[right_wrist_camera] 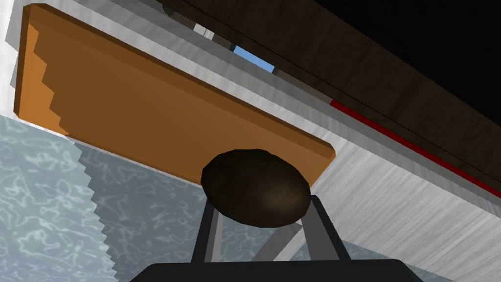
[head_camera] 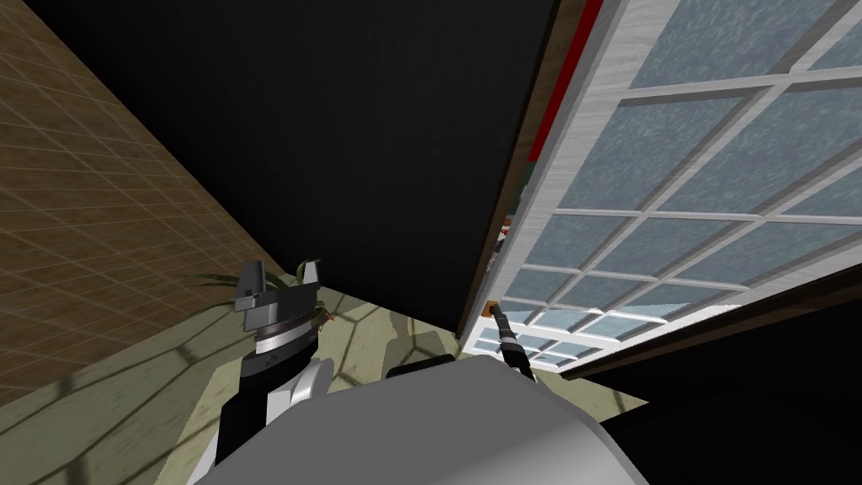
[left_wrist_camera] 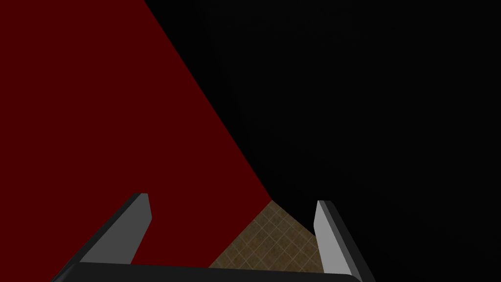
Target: Pull the door open
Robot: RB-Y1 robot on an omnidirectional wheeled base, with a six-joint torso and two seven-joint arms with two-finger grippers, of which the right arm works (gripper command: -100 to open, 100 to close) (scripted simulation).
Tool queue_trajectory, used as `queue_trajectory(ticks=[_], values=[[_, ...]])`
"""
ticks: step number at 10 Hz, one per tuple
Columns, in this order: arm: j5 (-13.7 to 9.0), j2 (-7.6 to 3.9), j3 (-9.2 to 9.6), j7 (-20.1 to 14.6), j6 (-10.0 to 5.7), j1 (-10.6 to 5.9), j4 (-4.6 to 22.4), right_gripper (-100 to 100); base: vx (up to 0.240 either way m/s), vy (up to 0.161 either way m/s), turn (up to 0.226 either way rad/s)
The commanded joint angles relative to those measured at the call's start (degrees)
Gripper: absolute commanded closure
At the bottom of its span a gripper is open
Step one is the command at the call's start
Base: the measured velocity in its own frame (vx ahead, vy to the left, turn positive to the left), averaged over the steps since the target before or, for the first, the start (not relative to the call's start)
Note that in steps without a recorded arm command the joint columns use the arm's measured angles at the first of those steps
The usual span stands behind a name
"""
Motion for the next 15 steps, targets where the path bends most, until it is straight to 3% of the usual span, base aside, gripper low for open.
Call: queue_trajectory(ticks=[1,15], values=[[-0.88,0.65,1.17,-2.86,0.45,-0.08,-0.43,100,-0.066,-0.011,0.065],[-6.86,0.83,4.37,-22.81,1.26,-1.29,-1.1,100,-0.05,-0.012,0.036]])
